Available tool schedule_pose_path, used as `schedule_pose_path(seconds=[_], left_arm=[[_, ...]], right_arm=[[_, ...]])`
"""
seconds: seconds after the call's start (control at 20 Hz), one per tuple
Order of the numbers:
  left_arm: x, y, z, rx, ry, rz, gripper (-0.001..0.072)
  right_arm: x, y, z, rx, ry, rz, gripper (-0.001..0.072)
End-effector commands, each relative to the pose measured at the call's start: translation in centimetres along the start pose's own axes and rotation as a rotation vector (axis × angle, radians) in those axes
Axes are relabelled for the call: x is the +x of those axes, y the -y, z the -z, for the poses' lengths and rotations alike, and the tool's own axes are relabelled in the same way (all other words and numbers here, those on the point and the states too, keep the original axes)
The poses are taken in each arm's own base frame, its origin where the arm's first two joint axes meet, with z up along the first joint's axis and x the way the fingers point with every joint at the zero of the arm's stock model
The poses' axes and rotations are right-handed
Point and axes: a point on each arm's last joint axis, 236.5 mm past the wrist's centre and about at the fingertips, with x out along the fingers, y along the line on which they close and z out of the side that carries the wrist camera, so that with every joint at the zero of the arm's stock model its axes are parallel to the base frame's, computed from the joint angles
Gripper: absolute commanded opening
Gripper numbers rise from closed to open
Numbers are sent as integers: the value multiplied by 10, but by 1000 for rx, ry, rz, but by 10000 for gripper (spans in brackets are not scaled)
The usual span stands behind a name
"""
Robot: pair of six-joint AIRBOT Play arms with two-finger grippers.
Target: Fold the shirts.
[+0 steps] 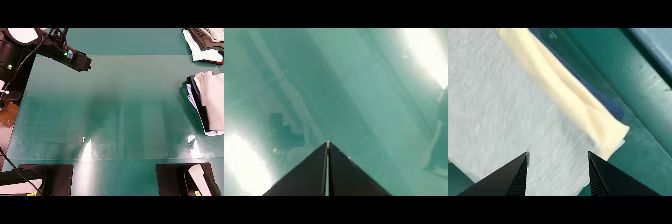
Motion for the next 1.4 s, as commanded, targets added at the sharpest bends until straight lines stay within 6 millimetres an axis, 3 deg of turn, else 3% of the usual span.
schedule_pose_path(seconds=[0.0,0.1,0.2,0.3,0.45,0.7,0.75,0.8,0.9,1.05,1.35], left_arm=[[0,0,0,0,-1,0,22],[0,0,-1,0,4,-1,22],[0,-1,-5,0,21,-4,22],[0,-2,-5,2,20,-9,21],[0,-1,1,1,-4,-4,22],[0,-2,-7,1,31,-9,22],[0,-2,-9,1,36,-10,21],[0,-2,-8,1,35,-10,21],[0,-2,-8,1,35,-10,22],[0,-2,-8,1,35,-10,22],[0,-2,-8,1,35,-10,22]], right_arm=[[-22,9,-12,55,92,48,446],[-30,-11,-24,92,153,-32,445],[-30,-55,-30,127,157,-202,445],[-26,-111,-21,115,82,-392,445],[-19,-187,20,-13,-107,-582,445],[-24,-274,86,-229,-321,-763,440],[-25,-286,97,-261,-352,-785,431],[-26,-296,107,-288,-381,-805,347],[-28,-311,124,-332,-427,-833,46],[-30,-324,140,-370,-467,-855,18],[-30,-325,142,-379,-472,-856,17]])
